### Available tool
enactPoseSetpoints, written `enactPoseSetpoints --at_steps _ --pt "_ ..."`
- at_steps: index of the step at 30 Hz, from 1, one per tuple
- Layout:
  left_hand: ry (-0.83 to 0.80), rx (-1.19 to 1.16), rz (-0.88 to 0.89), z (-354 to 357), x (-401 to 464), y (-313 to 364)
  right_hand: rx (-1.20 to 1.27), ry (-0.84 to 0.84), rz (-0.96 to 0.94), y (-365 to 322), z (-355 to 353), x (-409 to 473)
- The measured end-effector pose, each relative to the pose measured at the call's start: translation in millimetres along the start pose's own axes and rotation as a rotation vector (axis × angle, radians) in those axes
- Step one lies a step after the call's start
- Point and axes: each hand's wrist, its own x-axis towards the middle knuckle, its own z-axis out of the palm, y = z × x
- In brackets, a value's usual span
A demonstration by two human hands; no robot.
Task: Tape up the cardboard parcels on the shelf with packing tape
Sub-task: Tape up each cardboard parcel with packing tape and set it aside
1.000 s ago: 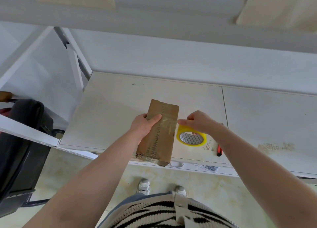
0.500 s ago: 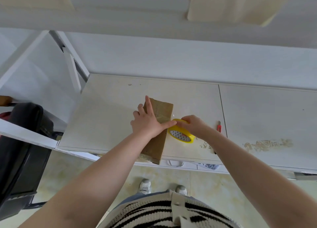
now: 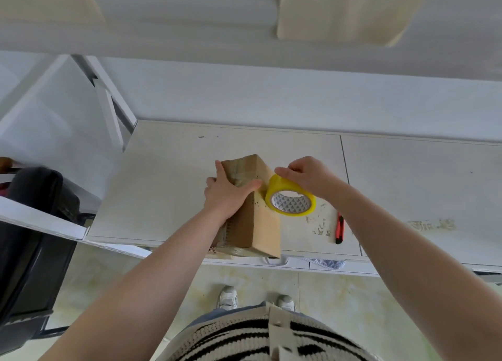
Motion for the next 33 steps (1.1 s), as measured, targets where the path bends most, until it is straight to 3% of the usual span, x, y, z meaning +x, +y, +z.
enactPoseSetpoints --at_steps 8,17,23,33 --pt "0.049 0.098 0.025 9 -7 9 -0.044 0.012 0.028 7 -5 -2" --pt "0.19 0.26 0.085 39 -22 20 0.136 0.049 0.101 52 8 -11" --pt "0.17 0.301 0.075 56 -20 31 0.053 0.036 0.181 66 7 -14" --pt "0.284 0.294 0.133 63 -18 33 -0.063 -0.061 0.152 71 10 -3"
